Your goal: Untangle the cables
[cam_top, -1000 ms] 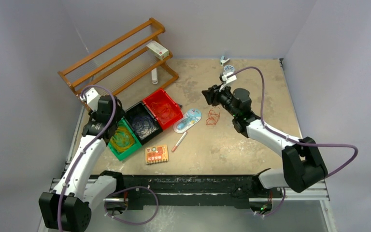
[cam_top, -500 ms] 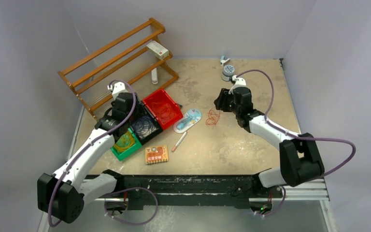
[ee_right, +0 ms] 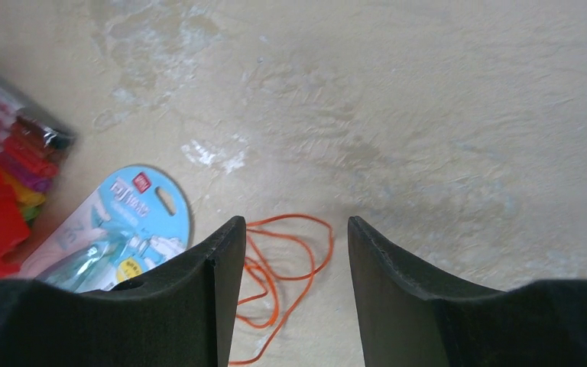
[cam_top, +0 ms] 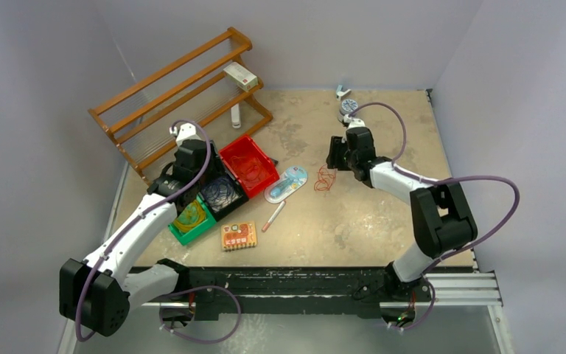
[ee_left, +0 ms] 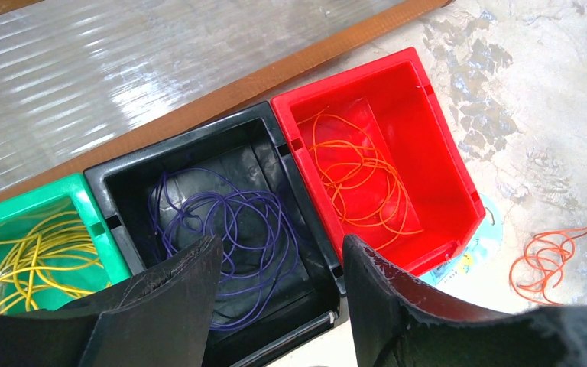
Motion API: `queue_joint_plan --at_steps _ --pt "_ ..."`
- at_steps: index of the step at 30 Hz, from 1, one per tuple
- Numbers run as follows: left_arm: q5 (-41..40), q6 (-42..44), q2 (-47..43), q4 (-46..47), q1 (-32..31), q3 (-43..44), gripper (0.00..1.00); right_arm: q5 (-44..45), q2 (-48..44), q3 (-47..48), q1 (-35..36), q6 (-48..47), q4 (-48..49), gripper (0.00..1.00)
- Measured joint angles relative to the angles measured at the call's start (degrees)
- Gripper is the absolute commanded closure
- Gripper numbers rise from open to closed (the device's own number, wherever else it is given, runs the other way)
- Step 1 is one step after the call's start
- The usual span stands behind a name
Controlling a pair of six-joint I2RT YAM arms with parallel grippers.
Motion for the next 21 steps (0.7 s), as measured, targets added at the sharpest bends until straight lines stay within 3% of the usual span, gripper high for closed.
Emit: queue_joint_plan --at_steps 8,21 --pt "-0.07 0.00 0.00 0.00 0.00 0.00 0.42 4.28 2.40 3.96 -0.63 -4.24 -4.13 0.46" --pt "-0.04 -0.04 0.00 0.07 0.00 0.00 0.42 -0.92 8.98 5.84 -0.85 -8.04 -5.66 0.46"
